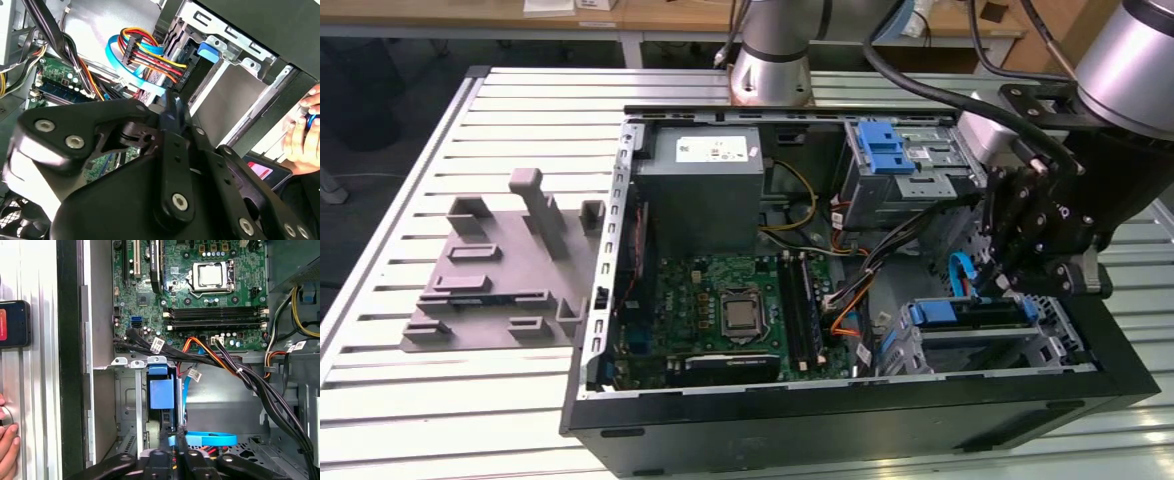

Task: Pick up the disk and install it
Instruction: 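Insert the second disk wire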

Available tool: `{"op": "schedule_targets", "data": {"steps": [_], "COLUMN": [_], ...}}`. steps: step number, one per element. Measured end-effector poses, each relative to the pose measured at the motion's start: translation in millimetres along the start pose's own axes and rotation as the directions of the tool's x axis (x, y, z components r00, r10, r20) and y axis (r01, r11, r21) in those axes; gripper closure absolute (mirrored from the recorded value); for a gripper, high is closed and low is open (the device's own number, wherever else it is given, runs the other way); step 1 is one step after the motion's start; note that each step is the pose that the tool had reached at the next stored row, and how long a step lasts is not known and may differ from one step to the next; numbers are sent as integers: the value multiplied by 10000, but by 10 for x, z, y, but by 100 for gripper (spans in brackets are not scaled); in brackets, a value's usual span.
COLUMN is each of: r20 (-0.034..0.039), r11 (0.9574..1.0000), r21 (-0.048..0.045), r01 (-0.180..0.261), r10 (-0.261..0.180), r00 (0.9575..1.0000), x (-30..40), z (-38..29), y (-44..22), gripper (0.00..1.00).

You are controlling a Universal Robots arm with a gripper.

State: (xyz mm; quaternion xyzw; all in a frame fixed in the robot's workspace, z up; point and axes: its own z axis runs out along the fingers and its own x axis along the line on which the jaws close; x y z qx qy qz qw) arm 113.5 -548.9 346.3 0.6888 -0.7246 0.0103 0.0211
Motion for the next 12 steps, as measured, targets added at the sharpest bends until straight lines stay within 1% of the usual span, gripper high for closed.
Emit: {"op": "schedule_targets", "data": {"steps": [1,2,3,12], "r20": [-1,-4,-4,-4], "r11": [10000,10000,10000,10000], "r21": [0,0,0,0], "r01": [0,0,0,0], "r10": [0,0,0,0], "r00": [10000,10000,10000,10000], "x": [0,0,0,0], "z": [-1,-2,-3,-6], "y": [0,0,0,0], "gripper": [84,84,89,89]}}
